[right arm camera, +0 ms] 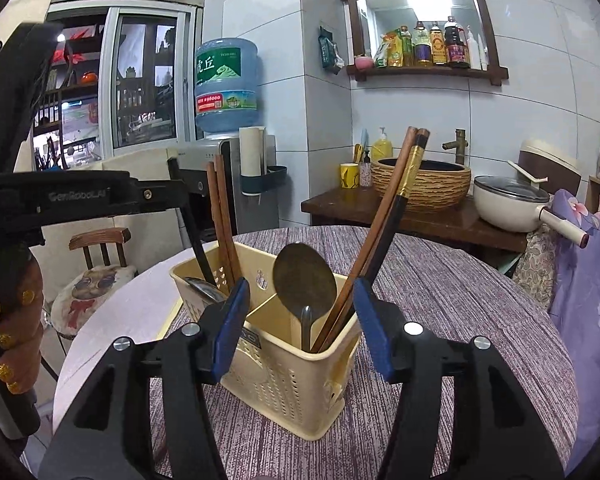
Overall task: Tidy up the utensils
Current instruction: 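Lower the spoon and chopstick into the holder and open both grippers, then withdraw both open grippers back toward the remaining utensils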
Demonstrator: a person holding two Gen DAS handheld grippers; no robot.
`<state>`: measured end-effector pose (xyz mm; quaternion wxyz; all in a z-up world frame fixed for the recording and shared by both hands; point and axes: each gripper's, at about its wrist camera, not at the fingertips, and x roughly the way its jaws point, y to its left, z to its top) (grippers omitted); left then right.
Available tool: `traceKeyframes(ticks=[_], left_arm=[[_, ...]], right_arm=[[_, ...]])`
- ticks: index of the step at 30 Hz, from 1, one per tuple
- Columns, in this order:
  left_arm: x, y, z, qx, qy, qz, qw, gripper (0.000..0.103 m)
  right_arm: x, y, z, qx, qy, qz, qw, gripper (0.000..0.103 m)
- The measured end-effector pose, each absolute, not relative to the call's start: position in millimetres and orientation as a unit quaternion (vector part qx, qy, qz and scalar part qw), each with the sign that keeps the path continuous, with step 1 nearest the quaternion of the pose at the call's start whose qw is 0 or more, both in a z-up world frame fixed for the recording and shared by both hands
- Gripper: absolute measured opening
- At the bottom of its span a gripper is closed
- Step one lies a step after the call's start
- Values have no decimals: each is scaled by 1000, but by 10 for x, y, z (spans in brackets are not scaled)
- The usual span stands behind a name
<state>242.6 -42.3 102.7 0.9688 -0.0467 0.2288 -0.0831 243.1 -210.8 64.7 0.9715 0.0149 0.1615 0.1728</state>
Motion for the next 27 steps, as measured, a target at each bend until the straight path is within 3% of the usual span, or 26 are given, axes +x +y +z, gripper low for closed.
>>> traceKeyframes(ticks=[1, 2, 7, 18, 27], left_arm=[[2362, -392, 1034, -47, 222, -79, 971, 56], [2314, -371, 1038, -48, 217, -76, 972, 62], [2125, -183, 880, -53, 234, -59, 969, 77], [1910, 36, -76, -40, 363, -13, 931, 75], [1755, 93, -354, -28, 388, 18, 921, 73]], right_arm=[[2386, -2120, 660, 15, 159, 169, 973, 55], [2345, -2131, 673, 15, 157, 165, 974, 55], [2109, -2195, 659, 23, 177, 140, 974, 62], [1930, -2063, -84, 30, 331, 132, 934, 62], [1926, -1931, -514, 33, 404, 104, 908, 59]])
